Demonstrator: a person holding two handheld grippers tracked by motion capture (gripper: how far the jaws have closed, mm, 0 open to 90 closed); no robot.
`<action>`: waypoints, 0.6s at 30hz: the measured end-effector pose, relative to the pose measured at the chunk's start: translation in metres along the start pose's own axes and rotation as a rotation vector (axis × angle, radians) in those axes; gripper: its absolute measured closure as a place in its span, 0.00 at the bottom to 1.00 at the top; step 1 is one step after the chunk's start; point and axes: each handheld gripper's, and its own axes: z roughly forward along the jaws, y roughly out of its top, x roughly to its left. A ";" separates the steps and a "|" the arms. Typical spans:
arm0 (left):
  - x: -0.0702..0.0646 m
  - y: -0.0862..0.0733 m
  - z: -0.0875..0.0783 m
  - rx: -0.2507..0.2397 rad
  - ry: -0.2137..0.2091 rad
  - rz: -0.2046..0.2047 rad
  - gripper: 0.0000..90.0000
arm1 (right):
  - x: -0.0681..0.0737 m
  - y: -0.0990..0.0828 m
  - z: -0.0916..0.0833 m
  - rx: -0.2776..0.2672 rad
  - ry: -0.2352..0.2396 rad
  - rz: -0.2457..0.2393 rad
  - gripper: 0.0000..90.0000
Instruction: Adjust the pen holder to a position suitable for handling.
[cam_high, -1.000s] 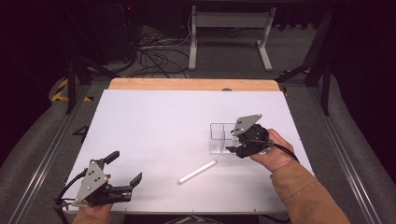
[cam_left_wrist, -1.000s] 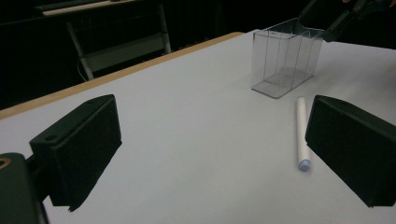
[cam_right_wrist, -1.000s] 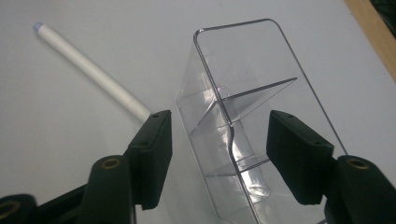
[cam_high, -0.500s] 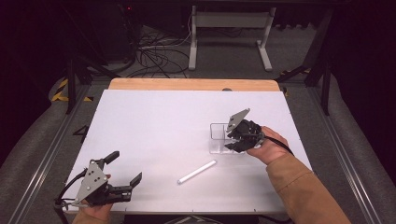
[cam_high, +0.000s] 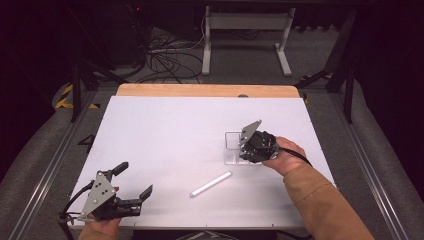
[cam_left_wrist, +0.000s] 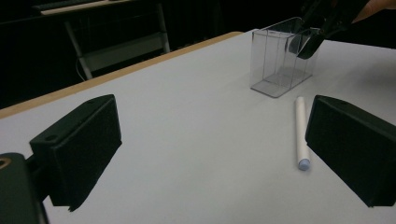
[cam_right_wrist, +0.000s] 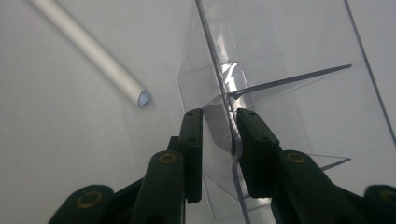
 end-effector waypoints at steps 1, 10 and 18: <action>0.000 0.000 0.000 -0.001 0.000 -0.001 0.05 | 0.001 0.000 0.000 -0.006 -0.002 0.003 0.84; 0.000 0.000 0.001 -0.001 -0.002 0.000 0.05 | 0.003 0.000 -0.002 -0.011 -0.007 -0.038 0.87; 0.001 -0.002 0.003 0.006 -0.006 -0.005 0.05 | 0.002 0.000 -0.004 -0.023 -0.006 -0.066 0.89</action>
